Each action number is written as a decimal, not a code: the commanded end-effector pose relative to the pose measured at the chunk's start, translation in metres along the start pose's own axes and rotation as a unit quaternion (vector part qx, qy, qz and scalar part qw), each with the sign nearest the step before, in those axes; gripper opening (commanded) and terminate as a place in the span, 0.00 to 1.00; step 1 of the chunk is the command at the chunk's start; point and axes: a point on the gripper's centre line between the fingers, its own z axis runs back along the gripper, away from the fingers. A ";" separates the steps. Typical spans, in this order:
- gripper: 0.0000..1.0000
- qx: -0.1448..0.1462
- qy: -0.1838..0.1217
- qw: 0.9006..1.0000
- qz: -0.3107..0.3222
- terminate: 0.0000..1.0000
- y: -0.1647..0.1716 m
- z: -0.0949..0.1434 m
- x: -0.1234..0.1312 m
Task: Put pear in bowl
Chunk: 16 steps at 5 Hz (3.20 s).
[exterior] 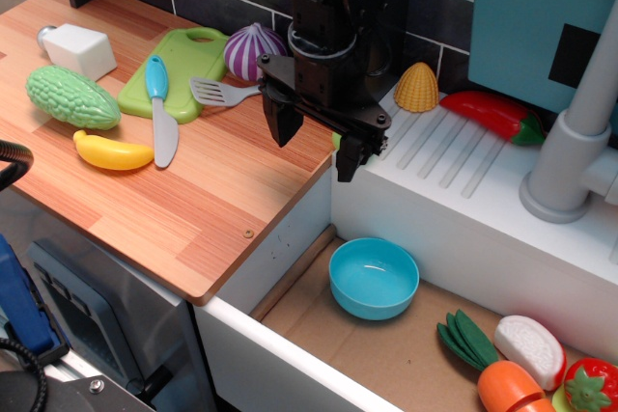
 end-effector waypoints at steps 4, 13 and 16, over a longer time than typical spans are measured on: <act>1.00 0.016 -0.016 0.999 -0.045 0.00 0.012 -0.005 0.034; 0.00 -0.008 -0.019 0.999 0.040 0.00 -0.055 -0.013 0.010; 1.00 -0.027 -0.035 0.997 0.058 0.00 -0.070 -0.017 0.003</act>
